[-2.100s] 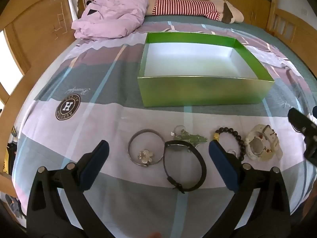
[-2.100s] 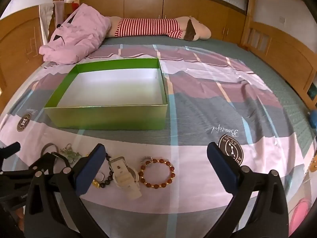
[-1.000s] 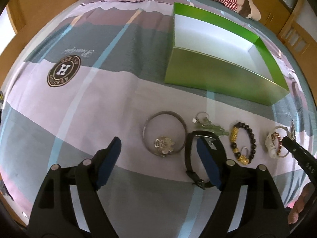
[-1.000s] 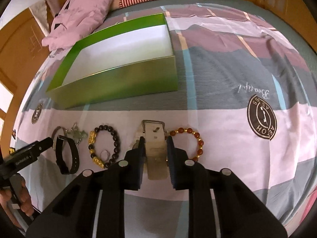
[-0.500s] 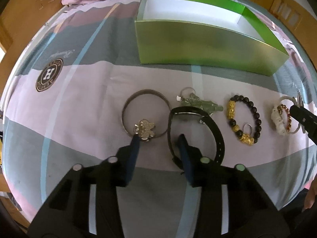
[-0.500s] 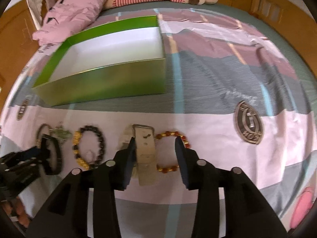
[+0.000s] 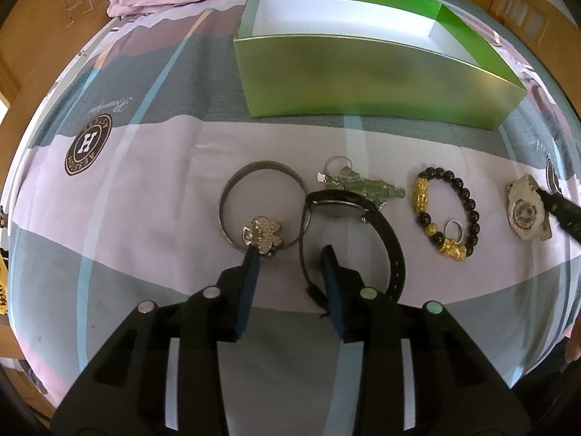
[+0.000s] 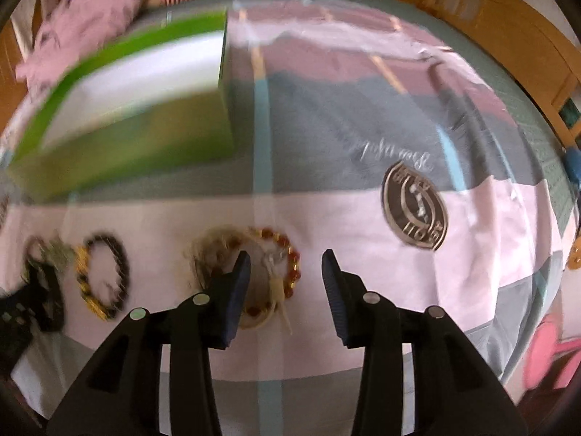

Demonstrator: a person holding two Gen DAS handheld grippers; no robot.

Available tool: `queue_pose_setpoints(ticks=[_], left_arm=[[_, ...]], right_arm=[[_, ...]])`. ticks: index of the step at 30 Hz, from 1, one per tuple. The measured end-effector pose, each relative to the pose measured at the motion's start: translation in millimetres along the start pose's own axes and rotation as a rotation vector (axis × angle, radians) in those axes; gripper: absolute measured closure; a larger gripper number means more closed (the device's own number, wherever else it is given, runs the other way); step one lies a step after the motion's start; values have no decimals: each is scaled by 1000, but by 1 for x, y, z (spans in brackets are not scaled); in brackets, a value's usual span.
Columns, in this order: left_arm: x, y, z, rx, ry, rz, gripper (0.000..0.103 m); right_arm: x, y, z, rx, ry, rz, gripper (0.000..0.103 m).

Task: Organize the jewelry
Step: 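Lift the white watch with right tool while left tool lifts the black watch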

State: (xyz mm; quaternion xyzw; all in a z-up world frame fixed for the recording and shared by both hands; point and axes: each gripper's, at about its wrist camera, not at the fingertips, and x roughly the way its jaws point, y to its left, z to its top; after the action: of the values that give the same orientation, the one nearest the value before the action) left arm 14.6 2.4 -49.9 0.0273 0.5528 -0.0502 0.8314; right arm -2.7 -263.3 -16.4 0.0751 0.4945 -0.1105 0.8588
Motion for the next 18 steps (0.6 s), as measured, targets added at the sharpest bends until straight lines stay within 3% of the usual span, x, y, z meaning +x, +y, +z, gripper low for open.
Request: queue_pose_setpoints(ticks=[2, 5, 10, 12, 16, 18], left_arm=[[0, 1, 0, -5, 2, -5, 66], [1, 0, 0, 1, 5, -8, 61], [2, -6, -1, 18, 3, 4, 55], [3, -7, -2, 21, 1, 10, 56], [1, -9, -2, 11, -12, 19, 76], [0, -7, -2, 2, -11, -2, 94]], right_arm=[[-12, -2, 4, 24, -40, 82, 61], [-13, 15, 3, -63, -16, 127, 61], [11, 46, -14, -194, 110, 107, 61], [18, 50, -19, -201, 132, 111, 69], [16, 55, -20, -227, 112, 82, 83], [16, 53, -20, -226, 105, 86, 84]])
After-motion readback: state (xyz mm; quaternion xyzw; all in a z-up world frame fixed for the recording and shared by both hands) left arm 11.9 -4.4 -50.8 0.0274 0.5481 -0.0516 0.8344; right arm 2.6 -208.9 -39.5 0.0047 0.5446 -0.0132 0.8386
